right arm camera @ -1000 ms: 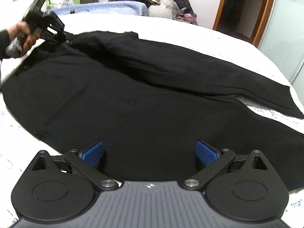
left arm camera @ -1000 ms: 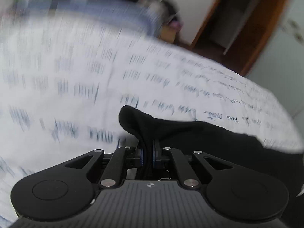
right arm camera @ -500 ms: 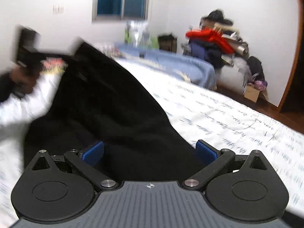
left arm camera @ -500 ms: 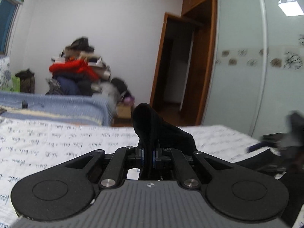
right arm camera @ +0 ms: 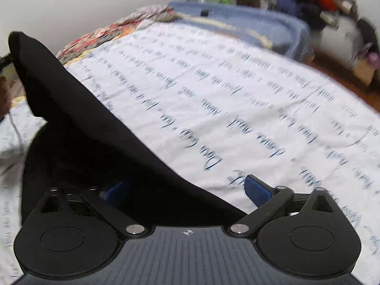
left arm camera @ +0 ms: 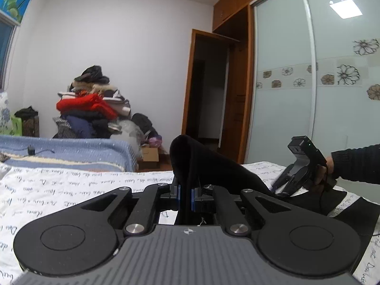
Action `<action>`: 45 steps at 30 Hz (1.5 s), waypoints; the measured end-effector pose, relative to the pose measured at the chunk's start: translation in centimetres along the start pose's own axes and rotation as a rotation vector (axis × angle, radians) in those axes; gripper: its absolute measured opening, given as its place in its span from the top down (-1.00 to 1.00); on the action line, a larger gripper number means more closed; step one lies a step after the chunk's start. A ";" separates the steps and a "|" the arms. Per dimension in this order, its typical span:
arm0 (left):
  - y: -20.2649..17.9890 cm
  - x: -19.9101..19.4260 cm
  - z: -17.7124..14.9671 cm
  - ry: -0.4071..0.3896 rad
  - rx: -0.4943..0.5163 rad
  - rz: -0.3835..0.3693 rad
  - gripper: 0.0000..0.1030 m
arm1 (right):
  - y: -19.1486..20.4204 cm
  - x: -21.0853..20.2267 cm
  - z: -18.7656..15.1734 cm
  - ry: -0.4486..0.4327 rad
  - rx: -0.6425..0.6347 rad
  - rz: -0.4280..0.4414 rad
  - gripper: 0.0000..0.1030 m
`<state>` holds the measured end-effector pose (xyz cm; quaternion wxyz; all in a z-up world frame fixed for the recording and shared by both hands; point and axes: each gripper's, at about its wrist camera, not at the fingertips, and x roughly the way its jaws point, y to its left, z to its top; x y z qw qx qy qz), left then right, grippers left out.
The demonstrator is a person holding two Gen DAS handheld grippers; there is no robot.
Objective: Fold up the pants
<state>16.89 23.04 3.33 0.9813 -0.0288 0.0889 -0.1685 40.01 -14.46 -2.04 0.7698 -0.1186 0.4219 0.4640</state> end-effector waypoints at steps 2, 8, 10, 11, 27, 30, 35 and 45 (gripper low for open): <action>0.1 0.2 -0.1 0.008 -0.017 0.011 0.83 | 0.3 0.0 0.0 0.016 -0.010 -0.029 0.92; 1.4 -1.0 0.4 0.003 -0.124 -0.003 0.83 | 4.3 -4.5 -0.2 -0.095 -0.078 -0.128 0.92; 1.8 -2.9 0.4 -0.012 -0.177 -0.031 0.83 | 7.3 -8.1 -0.7 -0.166 -0.106 -0.129 0.92; 2.0 -4.1 0.1 -0.016 -0.206 -0.047 0.83 | 9.3 -9.5 -1.7 -0.190 -0.131 -0.116 0.92; 6.6 -9.2 -12.2 0.460 -0.909 -0.059 -0.57 | 19.6 -3.3 -14.7 -0.103 -0.081 -0.224 0.91; 6.4 -11.5 -12.7 0.388 -1.014 -0.048 -0.57 | 19.0 -4.3 -14.1 -0.156 -0.051 -0.217 0.91; 4.4 -11.6 -14.8 0.352 -1.243 -0.029 -0.57 | 18.0 -5.2 -13.3 -0.214 -0.022 -0.196 0.91; 3.6 -9.2 -15.1 0.337 -1.408 0.044 -0.28 | 18.1 -6.1 -12.7 -0.234 -0.039 -0.190 0.91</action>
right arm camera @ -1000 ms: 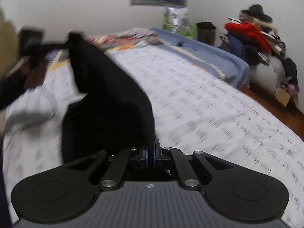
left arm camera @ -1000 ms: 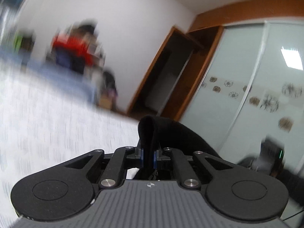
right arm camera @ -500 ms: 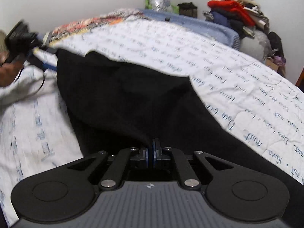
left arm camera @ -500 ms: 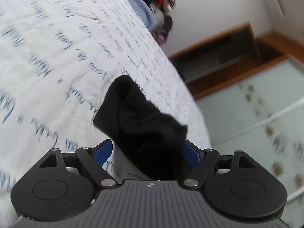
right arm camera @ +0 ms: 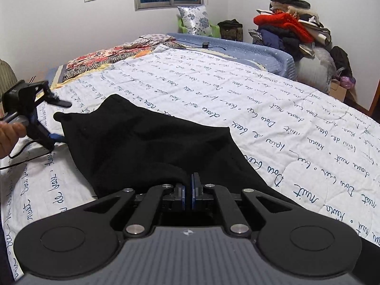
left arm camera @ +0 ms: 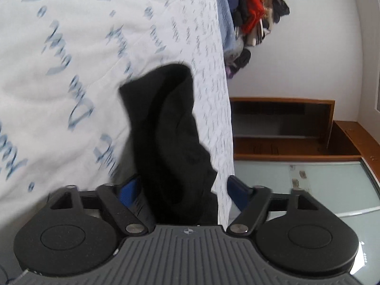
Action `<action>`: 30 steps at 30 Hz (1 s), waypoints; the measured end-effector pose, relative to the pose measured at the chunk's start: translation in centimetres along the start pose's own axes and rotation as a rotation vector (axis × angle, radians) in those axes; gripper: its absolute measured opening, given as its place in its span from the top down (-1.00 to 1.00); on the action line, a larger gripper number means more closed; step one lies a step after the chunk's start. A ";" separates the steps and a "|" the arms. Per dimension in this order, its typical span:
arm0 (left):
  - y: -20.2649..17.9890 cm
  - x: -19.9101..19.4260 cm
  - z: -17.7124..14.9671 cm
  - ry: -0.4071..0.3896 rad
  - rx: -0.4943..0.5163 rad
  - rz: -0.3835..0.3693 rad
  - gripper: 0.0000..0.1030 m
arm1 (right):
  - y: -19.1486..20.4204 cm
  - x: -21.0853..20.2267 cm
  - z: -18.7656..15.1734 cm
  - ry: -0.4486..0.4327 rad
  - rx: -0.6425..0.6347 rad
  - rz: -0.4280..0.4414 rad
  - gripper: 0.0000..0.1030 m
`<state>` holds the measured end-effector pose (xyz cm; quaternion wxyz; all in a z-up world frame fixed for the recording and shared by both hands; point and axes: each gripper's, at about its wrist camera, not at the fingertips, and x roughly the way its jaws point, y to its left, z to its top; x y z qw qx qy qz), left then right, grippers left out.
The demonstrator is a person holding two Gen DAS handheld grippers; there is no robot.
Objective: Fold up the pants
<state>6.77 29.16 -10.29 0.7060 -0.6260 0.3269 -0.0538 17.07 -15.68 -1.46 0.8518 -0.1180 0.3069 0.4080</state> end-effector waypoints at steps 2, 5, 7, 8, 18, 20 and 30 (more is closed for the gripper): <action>-1.2 0.6 0.6 0.024 0.057 0.073 0.55 | -0.1 0.0 0.0 -0.001 0.006 0.005 0.91; -4.8 2.3 0.9 0.031 0.240 0.193 0.86 | -0.5 0.0 0.0 0.004 0.016 0.011 0.91; -8.1 3.3 1.9 0.019 0.367 0.226 0.89 | -0.9 -0.1 0.3 0.003 0.019 0.009 0.91; -9.8 3.8 2.6 0.011 0.406 0.220 0.89 | -1.2 -0.2 0.7 -0.004 0.018 0.002 0.91; -11.6 4.0 6.0 0.025 0.541 0.144 0.80 | 2.9 -2.6 0.0 -0.096 -0.020 -0.108 0.91; -5.2 7.0 8.1 0.132 0.360 0.311 0.81 | 3.8 0.3 -2.0 -0.002 -0.012 -0.110 0.91; -3.3 3.0 8.1 0.129 0.309 0.216 0.33 | 4.8 2.8 -3.7 0.121 -0.036 -0.053 0.88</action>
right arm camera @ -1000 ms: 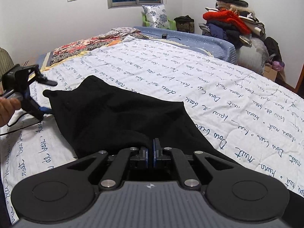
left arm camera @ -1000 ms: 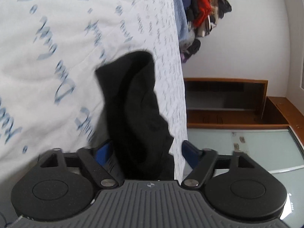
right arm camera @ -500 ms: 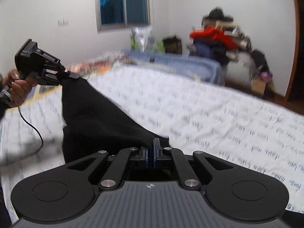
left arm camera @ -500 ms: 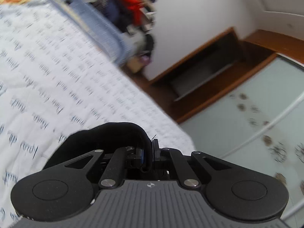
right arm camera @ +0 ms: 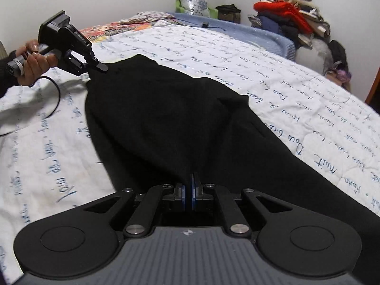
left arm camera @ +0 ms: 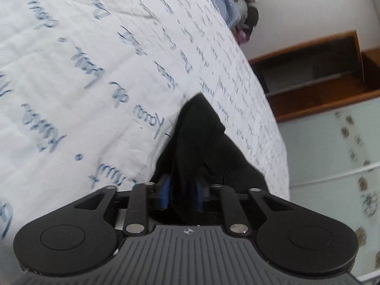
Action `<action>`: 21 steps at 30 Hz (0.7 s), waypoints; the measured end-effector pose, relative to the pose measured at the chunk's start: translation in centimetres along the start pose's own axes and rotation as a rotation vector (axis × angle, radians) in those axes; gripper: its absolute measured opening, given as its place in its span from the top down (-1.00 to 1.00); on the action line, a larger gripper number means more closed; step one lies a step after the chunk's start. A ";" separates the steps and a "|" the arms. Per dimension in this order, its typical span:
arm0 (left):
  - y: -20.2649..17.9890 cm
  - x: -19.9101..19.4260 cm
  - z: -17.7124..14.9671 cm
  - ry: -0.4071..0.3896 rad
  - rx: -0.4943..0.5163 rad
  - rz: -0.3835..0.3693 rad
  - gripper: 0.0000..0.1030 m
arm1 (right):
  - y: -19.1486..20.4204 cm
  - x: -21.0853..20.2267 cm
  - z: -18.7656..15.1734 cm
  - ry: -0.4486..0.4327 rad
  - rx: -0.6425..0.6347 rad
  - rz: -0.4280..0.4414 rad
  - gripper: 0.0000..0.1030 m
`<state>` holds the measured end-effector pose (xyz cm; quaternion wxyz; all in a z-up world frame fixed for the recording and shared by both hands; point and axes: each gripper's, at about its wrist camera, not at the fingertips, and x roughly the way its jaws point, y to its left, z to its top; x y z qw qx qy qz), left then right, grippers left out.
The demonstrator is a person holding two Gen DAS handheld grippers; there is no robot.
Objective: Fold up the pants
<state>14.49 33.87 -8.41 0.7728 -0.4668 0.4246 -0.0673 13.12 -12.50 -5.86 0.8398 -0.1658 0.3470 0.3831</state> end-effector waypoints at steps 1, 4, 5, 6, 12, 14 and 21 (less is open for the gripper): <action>0.4 -0.6 -0.5 -0.023 -0.033 -0.020 0.11 | 0.0 0.3 -0.6 0.009 -0.001 -0.004 0.88; 1.8 -1.6 -2.9 -0.093 -0.158 -0.074 -0.24 | 0.3 0.4 -1.6 0.005 0.023 -0.017 0.88; 2.4 -1.6 -3.9 -0.098 -0.203 -0.087 -0.24 | 0.1 0.4 -1.5 -0.004 0.034 -0.018 0.87; 2.9 -1.4 -4.6 -0.087 -0.236 -0.091 -0.24 | 0.0 0.3 -1.5 -0.008 0.042 -0.018 0.87; 2.8 -0.5 -7.0 -0.198 -0.342 -0.055 -0.11 | -0.2 0.4 -1.1 0.003 0.038 -0.019 0.87; 1.9 0.7 -6.6 -0.196 -0.321 0.018 0.34 | -0.1 0.7 -1.1 0.002 0.042 -0.027 0.87; -3.1 -2.2 -5.7 -0.249 -0.133 0.165 0.71 | 0.0 -1.0 -0.3 -0.013 0.015 -0.035 0.87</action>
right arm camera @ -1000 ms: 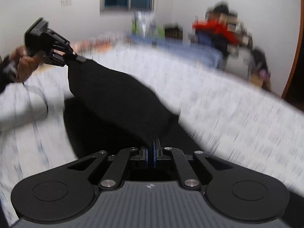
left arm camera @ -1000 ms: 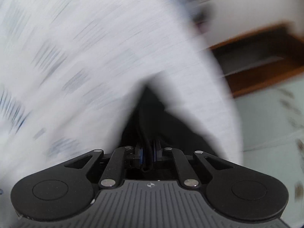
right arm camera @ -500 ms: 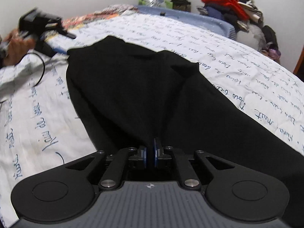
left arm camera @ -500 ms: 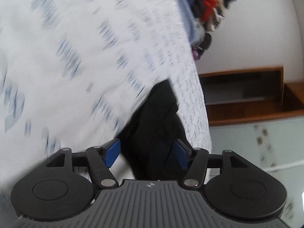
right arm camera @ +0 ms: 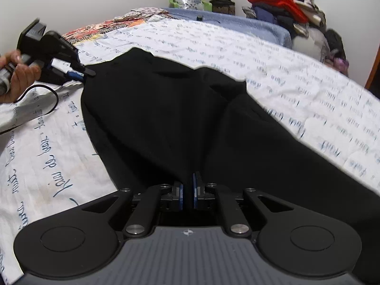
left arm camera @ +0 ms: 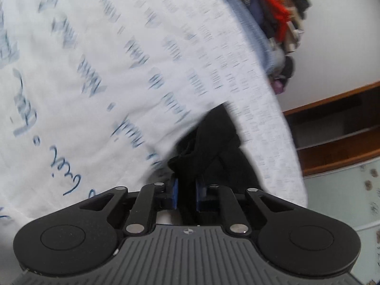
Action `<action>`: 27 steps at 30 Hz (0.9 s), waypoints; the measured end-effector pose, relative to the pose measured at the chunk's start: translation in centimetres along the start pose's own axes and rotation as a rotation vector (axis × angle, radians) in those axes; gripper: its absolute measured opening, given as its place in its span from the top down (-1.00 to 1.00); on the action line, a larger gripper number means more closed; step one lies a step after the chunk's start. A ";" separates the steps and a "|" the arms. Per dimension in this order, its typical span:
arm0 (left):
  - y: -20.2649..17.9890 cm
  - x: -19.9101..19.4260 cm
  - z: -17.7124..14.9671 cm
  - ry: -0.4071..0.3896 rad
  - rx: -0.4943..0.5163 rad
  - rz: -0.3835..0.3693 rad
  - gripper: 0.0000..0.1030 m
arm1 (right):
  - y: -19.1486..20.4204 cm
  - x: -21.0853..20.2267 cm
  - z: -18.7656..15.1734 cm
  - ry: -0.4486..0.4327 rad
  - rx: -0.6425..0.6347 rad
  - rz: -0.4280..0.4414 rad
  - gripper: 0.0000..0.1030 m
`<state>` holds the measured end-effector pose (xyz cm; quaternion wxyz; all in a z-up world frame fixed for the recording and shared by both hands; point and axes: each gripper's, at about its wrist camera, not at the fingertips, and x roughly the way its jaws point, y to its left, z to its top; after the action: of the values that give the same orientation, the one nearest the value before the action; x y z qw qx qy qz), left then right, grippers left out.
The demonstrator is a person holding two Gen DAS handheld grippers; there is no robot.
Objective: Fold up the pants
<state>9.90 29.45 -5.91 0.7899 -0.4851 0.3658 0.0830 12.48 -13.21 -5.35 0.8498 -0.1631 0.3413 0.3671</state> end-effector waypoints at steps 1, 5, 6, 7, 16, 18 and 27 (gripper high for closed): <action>-0.5 -1.3 0.0 -0.014 0.018 -0.018 0.71 | 0.3 -0.9 0.2 -0.010 -0.020 -0.005 0.87; -0.8 -1.5 -1.2 -0.035 0.114 0.054 0.70 | 2.4 -1.8 -0.5 0.002 -0.103 -0.038 0.87; 0.1 -0.1 -1.4 -0.012 0.104 0.086 0.70 | 3.0 -0.9 -1.1 0.020 -0.113 -0.037 0.87; 1.4 1.3 -1.5 0.025 0.080 0.107 0.66 | 3.4 0.1 -1.8 0.039 -0.116 -0.040 0.87; 0.8 -4.2 -3.9 -0.076 0.235 0.043 0.50 | -1.9 -5.4 -4.4 -0.096 0.257 -0.034 -0.49; -1.3 -6.4 -5.3 -0.174 0.337 0.070 0.50 | -6.3 -9.6 -6.8 -0.216 0.489 -0.017 -0.54; -14.2 -1.5 -17.4 -0.274 0.744 -0.089 0.06 | -24.2 -16.5 -19.6 -0.445 1.425 -0.102 -0.55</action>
<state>7.11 8.07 0.55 0.9560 -0.1658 0.2407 -0.0256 13.01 -48.37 -7.20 0.8146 0.4893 0.3085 0.0417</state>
